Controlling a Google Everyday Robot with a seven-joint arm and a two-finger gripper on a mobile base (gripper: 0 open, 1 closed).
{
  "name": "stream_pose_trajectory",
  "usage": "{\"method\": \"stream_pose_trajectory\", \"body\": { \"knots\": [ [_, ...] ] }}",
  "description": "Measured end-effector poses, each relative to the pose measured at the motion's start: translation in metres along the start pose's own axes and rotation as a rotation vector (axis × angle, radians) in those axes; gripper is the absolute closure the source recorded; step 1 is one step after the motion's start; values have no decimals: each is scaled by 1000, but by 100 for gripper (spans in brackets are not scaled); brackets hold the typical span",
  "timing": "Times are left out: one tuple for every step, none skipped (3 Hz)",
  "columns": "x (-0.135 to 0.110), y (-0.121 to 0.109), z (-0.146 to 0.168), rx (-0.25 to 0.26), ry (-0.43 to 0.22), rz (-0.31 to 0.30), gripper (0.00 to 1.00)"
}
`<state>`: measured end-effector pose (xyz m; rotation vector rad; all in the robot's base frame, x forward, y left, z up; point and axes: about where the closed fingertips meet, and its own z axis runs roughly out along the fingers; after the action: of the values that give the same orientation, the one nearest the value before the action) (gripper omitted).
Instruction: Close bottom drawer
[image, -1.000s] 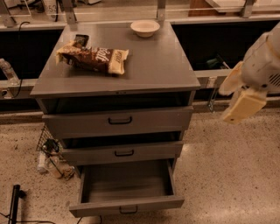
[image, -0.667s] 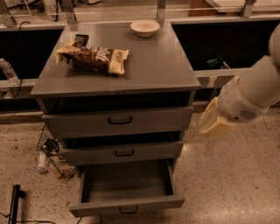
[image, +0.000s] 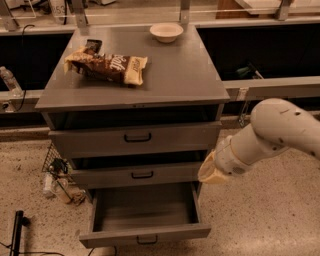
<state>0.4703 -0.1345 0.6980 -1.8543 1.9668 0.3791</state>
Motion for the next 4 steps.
{"method": "stream_pose_trajectory", "body": {
  "knots": [
    [6, 3, 64, -55, -16, -13, 100],
    [7, 3, 70, -61, -20, -9, 85],
    [7, 4, 73, -65, -22, -10, 54],
    [16, 8, 116, -78, -86, 19, 64]
  ]
}}
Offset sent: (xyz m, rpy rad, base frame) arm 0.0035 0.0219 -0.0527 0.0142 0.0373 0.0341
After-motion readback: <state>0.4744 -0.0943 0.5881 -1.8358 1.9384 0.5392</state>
